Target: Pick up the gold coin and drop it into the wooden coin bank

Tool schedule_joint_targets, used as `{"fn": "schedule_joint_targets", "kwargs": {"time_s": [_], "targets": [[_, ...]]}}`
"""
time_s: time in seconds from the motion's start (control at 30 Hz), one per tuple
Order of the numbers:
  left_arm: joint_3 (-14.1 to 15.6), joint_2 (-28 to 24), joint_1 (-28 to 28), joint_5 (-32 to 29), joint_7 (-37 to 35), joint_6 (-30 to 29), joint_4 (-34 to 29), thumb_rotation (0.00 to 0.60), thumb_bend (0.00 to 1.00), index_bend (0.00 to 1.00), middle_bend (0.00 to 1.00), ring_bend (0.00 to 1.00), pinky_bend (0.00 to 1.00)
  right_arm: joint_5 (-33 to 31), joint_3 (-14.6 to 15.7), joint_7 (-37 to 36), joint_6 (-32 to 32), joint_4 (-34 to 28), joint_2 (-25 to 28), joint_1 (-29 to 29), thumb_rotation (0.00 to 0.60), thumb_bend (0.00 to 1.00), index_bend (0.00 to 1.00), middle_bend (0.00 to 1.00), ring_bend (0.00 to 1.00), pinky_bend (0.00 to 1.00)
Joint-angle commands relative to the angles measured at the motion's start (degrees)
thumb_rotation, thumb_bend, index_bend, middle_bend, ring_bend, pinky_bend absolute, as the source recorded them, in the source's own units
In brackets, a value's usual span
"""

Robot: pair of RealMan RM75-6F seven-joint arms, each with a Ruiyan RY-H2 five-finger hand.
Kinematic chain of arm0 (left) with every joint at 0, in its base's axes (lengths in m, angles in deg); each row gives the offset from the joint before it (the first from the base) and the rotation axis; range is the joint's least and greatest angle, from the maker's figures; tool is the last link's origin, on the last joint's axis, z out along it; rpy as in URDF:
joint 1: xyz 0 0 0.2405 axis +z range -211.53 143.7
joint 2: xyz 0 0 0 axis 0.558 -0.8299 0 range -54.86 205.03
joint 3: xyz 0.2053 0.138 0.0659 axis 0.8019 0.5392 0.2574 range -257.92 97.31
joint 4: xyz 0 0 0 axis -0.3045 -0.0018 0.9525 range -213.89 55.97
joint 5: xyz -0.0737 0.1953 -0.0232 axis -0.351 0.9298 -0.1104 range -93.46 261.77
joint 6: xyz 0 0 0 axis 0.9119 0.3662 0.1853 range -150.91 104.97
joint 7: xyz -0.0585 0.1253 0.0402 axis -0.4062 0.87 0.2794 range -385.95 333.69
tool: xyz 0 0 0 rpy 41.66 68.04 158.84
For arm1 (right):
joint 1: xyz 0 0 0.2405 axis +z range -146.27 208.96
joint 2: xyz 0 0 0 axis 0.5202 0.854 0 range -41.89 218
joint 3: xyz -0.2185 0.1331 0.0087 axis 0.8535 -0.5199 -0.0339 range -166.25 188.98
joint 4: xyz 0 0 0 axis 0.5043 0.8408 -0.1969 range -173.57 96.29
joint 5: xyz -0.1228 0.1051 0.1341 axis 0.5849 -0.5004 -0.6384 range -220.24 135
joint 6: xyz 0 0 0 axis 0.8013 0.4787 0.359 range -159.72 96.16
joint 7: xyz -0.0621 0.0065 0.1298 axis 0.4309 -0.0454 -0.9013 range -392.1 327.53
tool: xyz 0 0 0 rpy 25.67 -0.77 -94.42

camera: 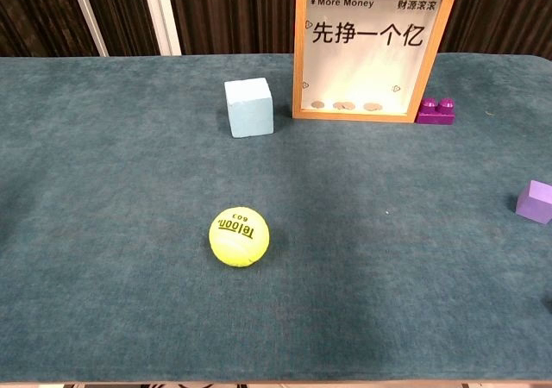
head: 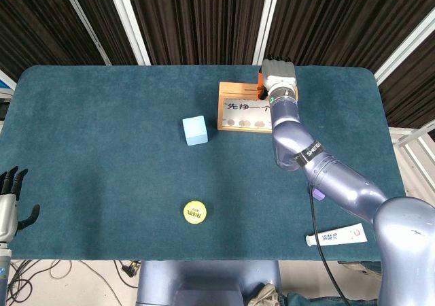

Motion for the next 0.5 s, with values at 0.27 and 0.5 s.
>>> {"fn": "schedule_joint_targets", "kwargs": {"time_s": [0.27, 0.5], "targets": [[0.0, 0.0, -0.1, -0.2, 0.1, 0.0, -0.1, 0.600, 0.34, 0.11, 0.00, 0.00, 0.00, 1.4, -0.9, -0.3, -0.2, 1.0, -0.6, -0.4, 0.600, 0.50, 0.63, 0.04, 0.00, 0.00], [0.0, -0.1, -0.1, -0.3, 0.3, 0.0, -0.1, 0.600, 0.34, 0.11, 0.00, 0.00, 0.00, 0.7, -1.3, 0.7, -0.1, 0.8, -0.5, -0.5, 0.600, 0.50, 0.61, 0.04, 0.00, 0.00]]}}
